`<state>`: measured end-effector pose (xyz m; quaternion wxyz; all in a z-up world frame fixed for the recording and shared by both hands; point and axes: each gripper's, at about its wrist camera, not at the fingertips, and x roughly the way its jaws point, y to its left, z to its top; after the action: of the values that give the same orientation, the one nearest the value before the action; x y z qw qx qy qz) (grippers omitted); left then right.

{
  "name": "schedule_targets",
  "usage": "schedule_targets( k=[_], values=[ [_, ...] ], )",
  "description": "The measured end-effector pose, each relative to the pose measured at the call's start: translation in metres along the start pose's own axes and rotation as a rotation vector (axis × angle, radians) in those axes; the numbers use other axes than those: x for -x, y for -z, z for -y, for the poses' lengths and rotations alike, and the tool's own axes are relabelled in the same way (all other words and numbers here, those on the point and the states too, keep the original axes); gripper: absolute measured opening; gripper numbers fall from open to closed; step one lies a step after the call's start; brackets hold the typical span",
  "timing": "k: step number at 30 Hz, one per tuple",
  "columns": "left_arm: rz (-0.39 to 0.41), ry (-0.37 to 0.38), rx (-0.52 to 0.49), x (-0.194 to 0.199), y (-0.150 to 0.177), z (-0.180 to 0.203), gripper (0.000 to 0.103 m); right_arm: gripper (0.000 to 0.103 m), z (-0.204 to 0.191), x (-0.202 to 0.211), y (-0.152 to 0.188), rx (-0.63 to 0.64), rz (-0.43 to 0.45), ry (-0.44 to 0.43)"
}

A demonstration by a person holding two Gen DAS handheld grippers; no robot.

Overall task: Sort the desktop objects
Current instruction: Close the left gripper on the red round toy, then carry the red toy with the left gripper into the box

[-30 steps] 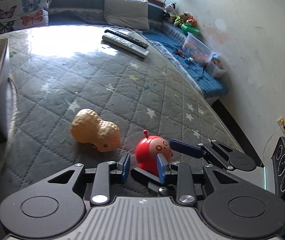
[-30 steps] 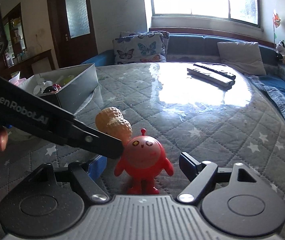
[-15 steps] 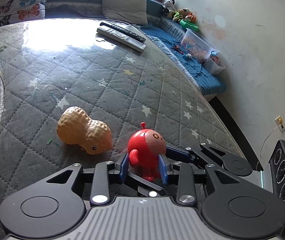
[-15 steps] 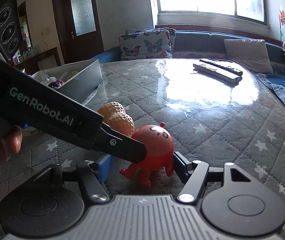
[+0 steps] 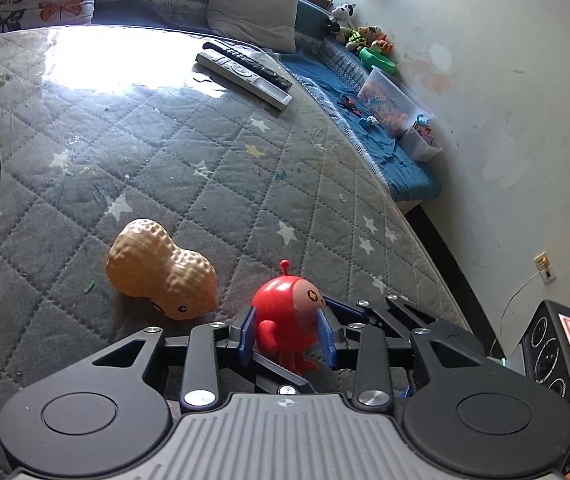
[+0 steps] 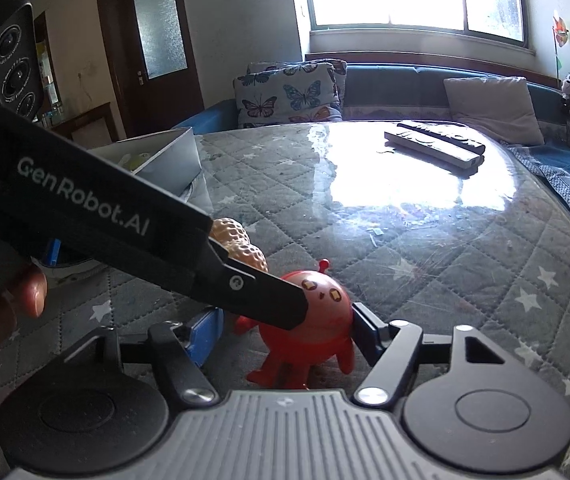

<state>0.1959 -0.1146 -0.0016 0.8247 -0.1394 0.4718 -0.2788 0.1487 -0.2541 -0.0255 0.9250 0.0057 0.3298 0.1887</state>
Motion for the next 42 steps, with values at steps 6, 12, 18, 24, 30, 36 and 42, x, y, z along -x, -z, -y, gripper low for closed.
schedule_targets(
  k=[6, 12, 18, 24, 30, 36, 42],
  values=[
    [0.008, 0.030, 0.053, 0.003, 0.002, -0.009, 0.036, 0.061, 0.000, 0.000, 0.001, -0.012, -0.014, 0.003],
    [0.035, 0.028, 0.047, 0.023, 0.010, -0.013, 0.036, 0.061, -0.015, 0.006, 0.000, -0.004, -0.008, -0.012],
    [0.103, 0.008, 0.043, 0.062, 0.017, -0.023, 0.036, 0.061, -0.045, 0.012, -0.011, 0.046, 0.011, -0.051],
    [0.186, -0.038, 0.074, 0.112, 0.019, -0.046, 0.036, 0.061, -0.088, 0.006, -0.034, 0.120, 0.030, -0.118],
    [0.276, -0.102, 0.104, 0.162, 0.011, -0.082, 0.036, 0.061, -0.142, -0.015, -0.068, 0.219, 0.047, -0.184],
    [0.353, -0.138, 0.182, 0.202, -0.006, -0.139, 0.036, 0.061, -0.197, -0.053, -0.108, 0.298, 0.039, -0.252],
    [0.376, -0.150, 0.287, 0.224, -0.021, -0.207, 0.036, 0.061, -0.247, -0.106, -0.138, 0.362, -0.009, -0.303]
  ],
)
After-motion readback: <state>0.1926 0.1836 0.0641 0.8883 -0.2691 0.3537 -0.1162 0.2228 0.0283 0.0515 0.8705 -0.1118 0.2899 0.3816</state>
